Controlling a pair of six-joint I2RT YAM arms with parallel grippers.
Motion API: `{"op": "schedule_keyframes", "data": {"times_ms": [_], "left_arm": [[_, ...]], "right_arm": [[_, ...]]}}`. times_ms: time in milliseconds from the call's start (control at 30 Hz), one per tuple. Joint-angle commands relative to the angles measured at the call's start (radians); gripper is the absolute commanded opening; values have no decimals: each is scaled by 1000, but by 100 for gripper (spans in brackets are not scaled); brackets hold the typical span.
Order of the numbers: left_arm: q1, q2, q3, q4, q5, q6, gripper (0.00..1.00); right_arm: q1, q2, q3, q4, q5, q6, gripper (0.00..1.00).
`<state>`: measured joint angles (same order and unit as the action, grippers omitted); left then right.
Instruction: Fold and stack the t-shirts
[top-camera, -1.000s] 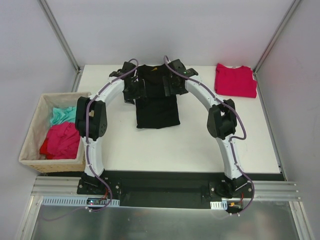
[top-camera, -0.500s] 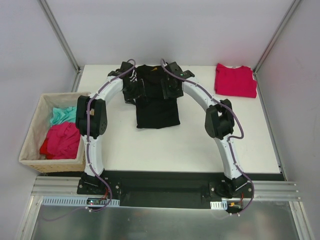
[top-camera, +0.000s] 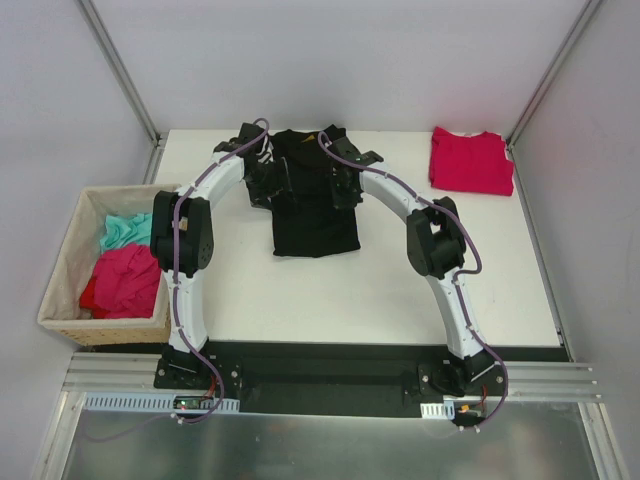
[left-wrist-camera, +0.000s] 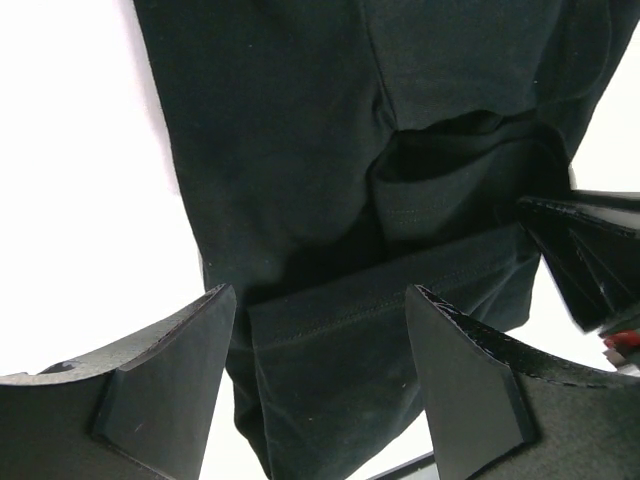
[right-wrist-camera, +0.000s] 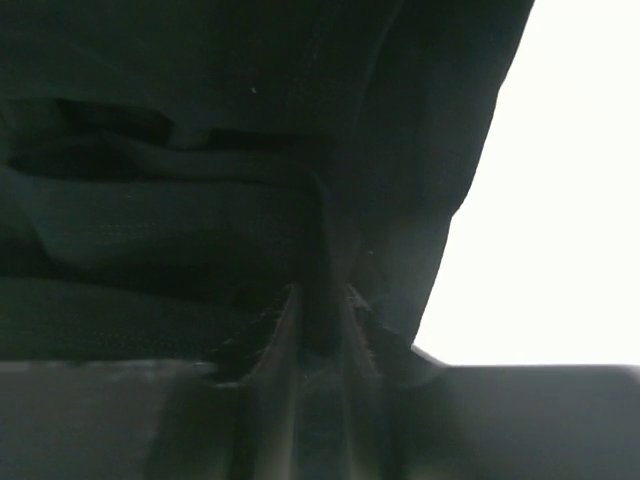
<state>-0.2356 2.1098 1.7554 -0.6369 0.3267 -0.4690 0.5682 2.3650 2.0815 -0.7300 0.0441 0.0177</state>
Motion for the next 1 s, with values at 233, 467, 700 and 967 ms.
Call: {"op": "schedule_keyframes", "data": {"times_ms": [233,467,700,967], "left_arm": [[10,-27,-19,-17,48,-10,0],[9,-56,-65,-12,52,7,0],[4,-79,-123,-12,44,20,75],[4,-99,-142,-12,44,21,86]], "right_arm": [[10,-82,-52,24,25,4,1],[18,-112,-89,40,40,-1,1],[27,-115,-83,37,46,-9,1],[32,-105,-81,35,48,-7,1]]}}
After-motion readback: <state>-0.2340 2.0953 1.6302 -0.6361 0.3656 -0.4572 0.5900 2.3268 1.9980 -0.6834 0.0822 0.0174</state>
